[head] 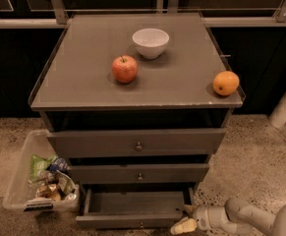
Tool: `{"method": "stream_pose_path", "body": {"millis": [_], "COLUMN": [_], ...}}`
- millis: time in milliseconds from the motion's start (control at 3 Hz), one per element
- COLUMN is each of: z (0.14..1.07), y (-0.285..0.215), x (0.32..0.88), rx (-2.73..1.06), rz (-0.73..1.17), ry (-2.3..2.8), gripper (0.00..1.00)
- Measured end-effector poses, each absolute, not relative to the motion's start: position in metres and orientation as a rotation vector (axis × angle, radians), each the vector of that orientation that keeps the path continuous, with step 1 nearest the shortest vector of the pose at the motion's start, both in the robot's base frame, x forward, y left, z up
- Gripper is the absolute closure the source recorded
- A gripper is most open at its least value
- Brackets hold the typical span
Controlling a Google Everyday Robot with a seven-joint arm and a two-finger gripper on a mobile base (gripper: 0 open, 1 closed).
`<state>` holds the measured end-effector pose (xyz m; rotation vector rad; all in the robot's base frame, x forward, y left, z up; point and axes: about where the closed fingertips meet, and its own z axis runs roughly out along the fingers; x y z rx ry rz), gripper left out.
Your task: Open bottom drawer
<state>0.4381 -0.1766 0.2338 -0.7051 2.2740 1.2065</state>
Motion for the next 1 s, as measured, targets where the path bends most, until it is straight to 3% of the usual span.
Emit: {"method": "stream_pose_path", "body": {"millis": [1000], "z": [0.278], "y": [-0.198], "x": [0.47], "rx": [-0.769], "rz": [1.037], "ry": [2.167], "gripper": [0.0]}}
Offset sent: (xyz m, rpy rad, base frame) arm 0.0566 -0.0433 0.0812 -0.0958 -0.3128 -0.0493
